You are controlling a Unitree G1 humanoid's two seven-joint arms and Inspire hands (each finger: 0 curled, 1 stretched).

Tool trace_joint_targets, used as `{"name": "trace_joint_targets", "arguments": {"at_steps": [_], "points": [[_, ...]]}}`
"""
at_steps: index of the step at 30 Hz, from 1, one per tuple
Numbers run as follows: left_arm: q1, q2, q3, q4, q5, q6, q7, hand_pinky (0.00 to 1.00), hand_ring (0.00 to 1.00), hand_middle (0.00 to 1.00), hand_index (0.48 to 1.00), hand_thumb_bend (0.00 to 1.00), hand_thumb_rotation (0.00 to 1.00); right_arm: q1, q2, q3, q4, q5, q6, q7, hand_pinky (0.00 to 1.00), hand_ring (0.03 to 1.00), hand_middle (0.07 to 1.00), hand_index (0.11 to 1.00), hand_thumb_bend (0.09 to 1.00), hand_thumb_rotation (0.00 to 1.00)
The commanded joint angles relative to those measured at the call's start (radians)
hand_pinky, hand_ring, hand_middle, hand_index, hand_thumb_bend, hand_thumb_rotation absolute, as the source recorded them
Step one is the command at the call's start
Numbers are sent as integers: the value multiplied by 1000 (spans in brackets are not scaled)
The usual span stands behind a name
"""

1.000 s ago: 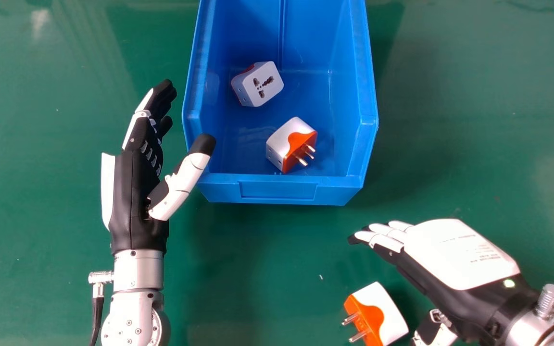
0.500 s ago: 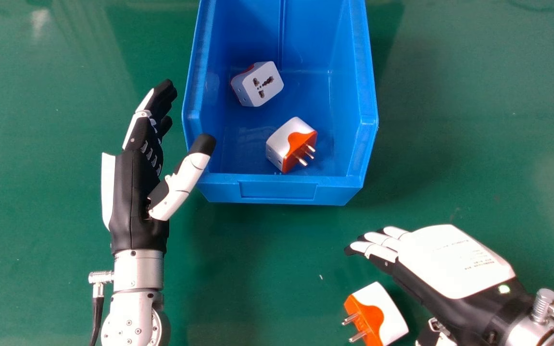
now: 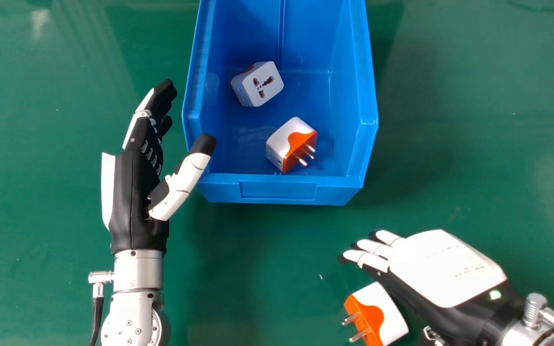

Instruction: Pick all objects and put in blue box

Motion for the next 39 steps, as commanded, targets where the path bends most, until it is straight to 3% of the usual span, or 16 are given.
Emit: {"name": "trace_joint_targets", "arguments": {"at_steps": [1,6,12,14,23,29,39], "points": [[-1,-2,-1,-12,0,-20,3,932,927,891,852,790,490,-10,-2,5,-2,-11,-17,-27,797,939,923,875,868,115],[1,-4,-2,-14,-13,-17,-10,929,928,892,850,791,491,-16,2,17,13,-15,-24,-36,787,927,914,865,859,130],[2,-3,-1,-12,-13,-19,-14,933,930,894,851,795,489,-22,1,27,13,-19,-27,-31,788,924,911,863,842,143],[2,-5,0,-11,-20,-21,-19,934,930,894,852,797,489,-25,0,29,13,-20,-28,-30,787,921,910,861,839,148],[-4,-3,1,-1,-13,-28,-13,933,932,896,855,794,489,-39,-1,38,32,-28,-32,-32,771,908,904,855,797,179],[1,-2,-1,-7,-1,-21,0,931,929,895,853,794,492,-50,3,47,55,-44,-37,-58,757,902,900,851,801,184],[-3,-3,-4,-7,-7,-22,-5,930,927,894,851,790,493,-67,-1,57,81,-53,-47,-79,734,891,893,844,807,191]]}}
